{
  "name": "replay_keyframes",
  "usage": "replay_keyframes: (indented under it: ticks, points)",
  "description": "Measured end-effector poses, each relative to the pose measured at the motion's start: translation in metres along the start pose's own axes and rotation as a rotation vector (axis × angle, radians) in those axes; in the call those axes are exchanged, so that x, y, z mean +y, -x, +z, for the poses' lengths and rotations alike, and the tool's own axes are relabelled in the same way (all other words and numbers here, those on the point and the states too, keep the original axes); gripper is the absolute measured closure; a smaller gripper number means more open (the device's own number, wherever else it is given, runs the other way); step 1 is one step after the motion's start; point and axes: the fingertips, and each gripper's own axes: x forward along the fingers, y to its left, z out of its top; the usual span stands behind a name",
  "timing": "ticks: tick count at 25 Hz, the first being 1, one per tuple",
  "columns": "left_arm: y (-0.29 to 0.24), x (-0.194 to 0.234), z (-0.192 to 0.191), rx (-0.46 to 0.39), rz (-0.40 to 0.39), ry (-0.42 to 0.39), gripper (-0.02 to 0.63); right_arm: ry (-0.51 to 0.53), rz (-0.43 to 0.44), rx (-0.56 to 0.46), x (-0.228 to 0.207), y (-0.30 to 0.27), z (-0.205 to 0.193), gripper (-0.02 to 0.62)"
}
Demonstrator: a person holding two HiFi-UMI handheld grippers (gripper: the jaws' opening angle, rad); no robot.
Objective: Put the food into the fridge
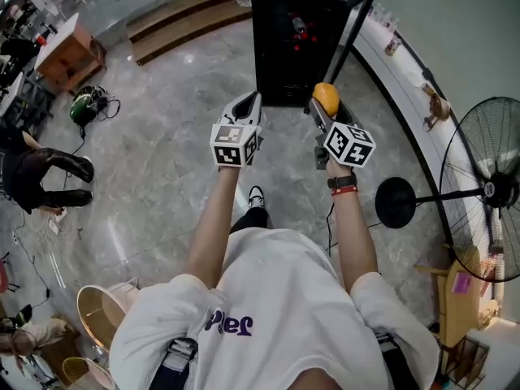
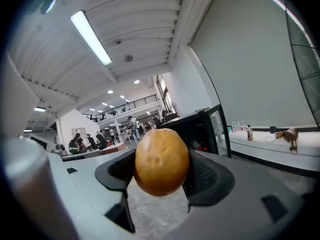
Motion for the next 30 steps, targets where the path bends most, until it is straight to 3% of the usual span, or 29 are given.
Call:
replay_keyframes:
  ticks: [9,18,24,30]
  points:
    - [-0.07,0.046,0.004,0.01,-0.058,-0.026,0.586,0.07,-0.013,0.012,0.001,-0.08,0.011,0.256]
    - [-0.124,0.086,-0.009,0.055,-0.072,0.008,0.588,0.028,-0.019,0.05,-0.013,-0.146,0.0,0.256]
    - [-0.151,0.117,-0.01,0.05,-0.085,0.081,0.586,0.022,-0.029,0.059,-0.02,-0.186,0.002,0.256]
    - [-0.182,0.146,-0.019,0.086,-0.095,0.051,0.587,0.007,-0.035,0.086,-0.03,-0.226,-0.001,0.256]
